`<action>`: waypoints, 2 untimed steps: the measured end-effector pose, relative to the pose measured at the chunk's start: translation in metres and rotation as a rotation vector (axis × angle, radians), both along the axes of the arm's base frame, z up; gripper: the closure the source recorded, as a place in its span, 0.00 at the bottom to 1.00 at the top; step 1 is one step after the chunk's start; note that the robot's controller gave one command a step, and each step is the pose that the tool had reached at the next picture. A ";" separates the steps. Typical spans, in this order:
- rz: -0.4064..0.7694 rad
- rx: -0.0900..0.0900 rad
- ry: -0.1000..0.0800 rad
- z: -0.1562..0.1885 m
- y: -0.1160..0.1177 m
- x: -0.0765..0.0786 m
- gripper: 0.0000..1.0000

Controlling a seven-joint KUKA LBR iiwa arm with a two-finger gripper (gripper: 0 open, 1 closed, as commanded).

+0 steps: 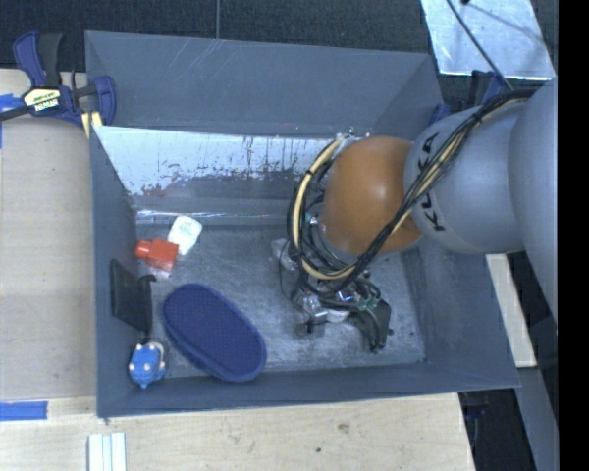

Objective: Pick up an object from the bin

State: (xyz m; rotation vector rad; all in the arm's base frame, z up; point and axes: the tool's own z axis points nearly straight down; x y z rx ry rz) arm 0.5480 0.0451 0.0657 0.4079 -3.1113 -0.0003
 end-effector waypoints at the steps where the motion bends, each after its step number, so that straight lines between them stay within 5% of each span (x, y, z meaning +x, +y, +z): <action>1: 0.026 0.001 -0.004 0.005 0.018 -0.010 0.00; 2: 0.006 0.004 -0.003 0.004 0.116 -0.050 0.00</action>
Offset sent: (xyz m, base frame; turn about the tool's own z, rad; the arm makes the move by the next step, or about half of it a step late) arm -0.0098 0.0178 0.0043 -0.0241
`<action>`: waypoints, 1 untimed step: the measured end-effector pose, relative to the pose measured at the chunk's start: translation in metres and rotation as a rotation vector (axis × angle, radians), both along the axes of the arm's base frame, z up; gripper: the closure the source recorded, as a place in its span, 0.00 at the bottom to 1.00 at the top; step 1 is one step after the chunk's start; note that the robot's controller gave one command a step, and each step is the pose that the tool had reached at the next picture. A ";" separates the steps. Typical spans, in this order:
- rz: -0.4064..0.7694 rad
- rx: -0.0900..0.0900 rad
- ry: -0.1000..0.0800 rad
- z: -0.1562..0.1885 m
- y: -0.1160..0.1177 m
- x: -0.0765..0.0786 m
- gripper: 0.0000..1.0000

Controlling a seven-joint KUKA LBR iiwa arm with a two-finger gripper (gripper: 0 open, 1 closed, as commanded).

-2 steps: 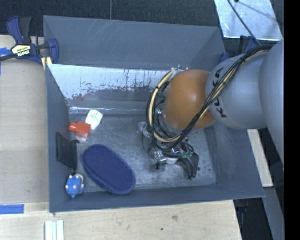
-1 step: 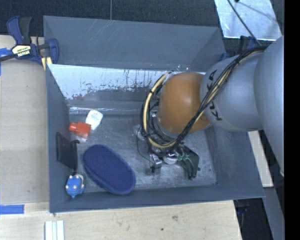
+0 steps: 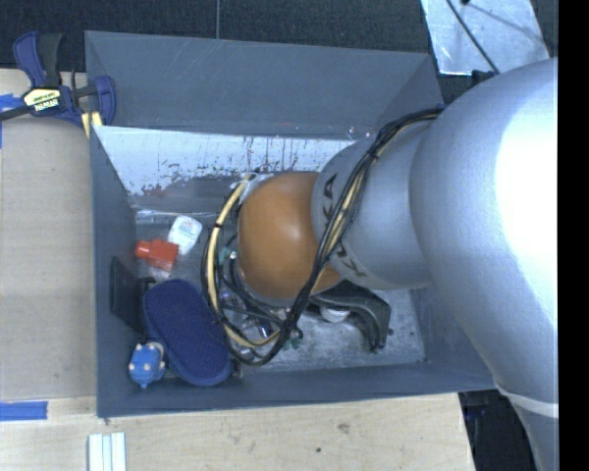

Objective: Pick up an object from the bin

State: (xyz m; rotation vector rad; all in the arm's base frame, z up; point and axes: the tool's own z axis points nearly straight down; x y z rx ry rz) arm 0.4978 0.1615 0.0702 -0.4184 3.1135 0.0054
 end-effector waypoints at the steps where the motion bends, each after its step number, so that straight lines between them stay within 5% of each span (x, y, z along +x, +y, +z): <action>1: -0.008 -0.004 -0.001 0.000 -0.006 0.002 1.00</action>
Offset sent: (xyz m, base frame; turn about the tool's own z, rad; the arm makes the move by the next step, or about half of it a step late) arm 0.0000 0.0000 0.0000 0.0000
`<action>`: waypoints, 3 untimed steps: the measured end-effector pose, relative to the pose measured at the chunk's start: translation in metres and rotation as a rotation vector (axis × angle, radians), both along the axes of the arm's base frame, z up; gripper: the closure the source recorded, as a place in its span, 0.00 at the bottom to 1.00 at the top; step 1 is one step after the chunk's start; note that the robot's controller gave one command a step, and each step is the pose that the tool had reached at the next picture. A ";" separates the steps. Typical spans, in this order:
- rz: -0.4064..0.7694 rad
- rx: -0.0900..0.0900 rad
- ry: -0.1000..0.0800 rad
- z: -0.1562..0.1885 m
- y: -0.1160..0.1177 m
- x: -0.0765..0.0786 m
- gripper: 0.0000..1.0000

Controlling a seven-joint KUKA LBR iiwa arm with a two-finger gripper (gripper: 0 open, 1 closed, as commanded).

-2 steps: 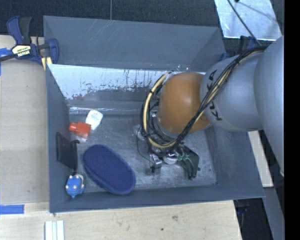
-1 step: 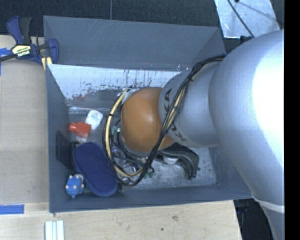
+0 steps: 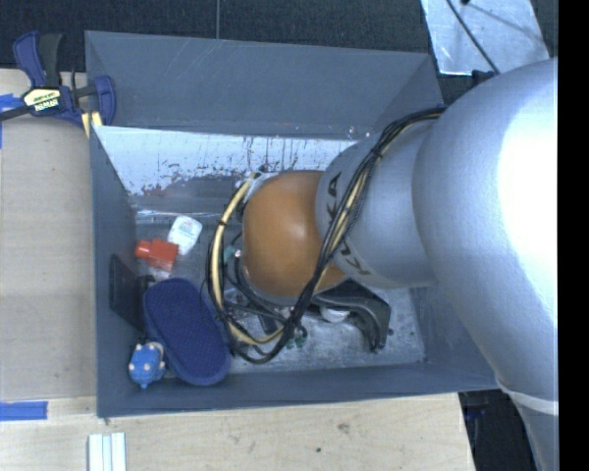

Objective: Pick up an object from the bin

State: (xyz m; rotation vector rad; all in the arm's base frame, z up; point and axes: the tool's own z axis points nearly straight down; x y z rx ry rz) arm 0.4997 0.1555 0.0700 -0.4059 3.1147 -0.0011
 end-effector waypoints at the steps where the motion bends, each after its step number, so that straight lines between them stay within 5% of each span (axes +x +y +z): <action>1: 0.009 0.004 -0.009 0.101 0.004 -0.012 1.00; 2: 0.009 0.001 -0.002 0.096 0.003 -0.013 0.00; 3: 0.495 0.000 0.004 0.006 0.066 0.062 0.00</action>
Offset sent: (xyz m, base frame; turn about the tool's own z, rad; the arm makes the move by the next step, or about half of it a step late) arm -0.0143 0.0037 0.0962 -0.0085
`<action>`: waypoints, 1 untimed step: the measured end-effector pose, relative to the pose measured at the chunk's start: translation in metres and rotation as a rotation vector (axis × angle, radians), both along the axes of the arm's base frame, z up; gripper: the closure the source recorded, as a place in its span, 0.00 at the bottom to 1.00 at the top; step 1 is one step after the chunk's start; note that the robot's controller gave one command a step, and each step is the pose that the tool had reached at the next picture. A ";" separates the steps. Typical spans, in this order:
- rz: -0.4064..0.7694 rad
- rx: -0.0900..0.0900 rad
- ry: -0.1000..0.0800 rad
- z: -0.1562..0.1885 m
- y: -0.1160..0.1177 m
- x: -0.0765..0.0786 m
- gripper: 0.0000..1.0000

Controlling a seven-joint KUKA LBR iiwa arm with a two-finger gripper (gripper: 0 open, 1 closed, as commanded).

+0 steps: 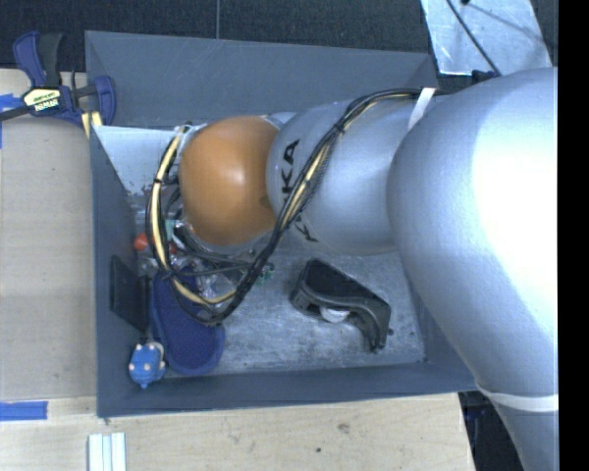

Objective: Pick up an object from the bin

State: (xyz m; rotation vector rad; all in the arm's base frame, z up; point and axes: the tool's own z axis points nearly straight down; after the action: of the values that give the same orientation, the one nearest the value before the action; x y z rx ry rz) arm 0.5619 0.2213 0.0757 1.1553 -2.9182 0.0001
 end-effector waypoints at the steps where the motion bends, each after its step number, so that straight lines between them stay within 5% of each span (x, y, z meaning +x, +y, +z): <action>1: -0.004 0.007 -0.012 0.007 0.002 0.004 1.00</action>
Offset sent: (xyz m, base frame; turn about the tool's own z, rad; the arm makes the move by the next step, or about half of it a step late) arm 0.0000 0.0000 0.0000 0.0000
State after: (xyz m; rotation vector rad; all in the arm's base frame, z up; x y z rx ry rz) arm 0.5659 0.2232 0.0831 1.1540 -2.9330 -0.0027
